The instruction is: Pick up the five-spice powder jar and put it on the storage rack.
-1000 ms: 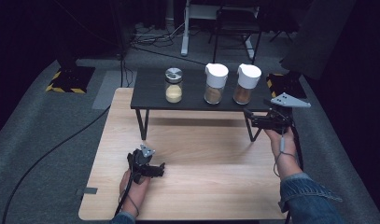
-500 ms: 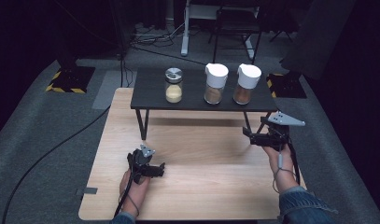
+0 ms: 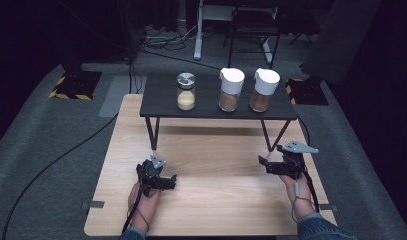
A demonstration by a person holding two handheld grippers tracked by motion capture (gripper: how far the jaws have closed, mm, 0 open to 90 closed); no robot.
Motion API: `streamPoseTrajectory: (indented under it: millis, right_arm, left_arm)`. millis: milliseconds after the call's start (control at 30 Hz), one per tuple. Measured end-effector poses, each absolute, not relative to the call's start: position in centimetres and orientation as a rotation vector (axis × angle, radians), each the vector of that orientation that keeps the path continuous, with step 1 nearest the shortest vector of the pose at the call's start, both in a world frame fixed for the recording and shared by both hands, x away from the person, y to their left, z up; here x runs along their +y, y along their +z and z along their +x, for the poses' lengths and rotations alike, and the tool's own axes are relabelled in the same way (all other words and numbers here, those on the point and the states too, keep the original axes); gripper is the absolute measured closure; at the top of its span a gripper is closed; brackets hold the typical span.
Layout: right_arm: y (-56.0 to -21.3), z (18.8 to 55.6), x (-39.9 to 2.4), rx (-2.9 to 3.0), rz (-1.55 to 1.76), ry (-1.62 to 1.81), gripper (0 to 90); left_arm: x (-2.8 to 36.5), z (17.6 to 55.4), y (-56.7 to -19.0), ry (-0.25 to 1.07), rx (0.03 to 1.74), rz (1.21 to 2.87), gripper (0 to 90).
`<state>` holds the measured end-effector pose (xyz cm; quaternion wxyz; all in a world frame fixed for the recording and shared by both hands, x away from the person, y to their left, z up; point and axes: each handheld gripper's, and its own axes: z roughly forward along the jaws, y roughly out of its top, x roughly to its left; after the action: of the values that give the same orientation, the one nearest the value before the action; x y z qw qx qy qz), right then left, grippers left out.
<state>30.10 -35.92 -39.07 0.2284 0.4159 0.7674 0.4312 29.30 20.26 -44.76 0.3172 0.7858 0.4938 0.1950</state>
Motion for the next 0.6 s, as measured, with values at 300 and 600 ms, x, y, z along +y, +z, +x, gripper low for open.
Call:
streamPoseTrajectory:
  millis: [300,600]
  right_arm:
    - [-40.7,29.7,-36.1,2.129,1.160,1.163,8.2]
    - [-42.4,29.6,-36.3,2.147,1.178,1.151,7.5]
  left_arm:
    - [20.3,29.3,-44.8,0.514,1.299,2.068,0.8]
    - [20.3,29.3,-44.8,0.514,1.300,2.069,0.8]
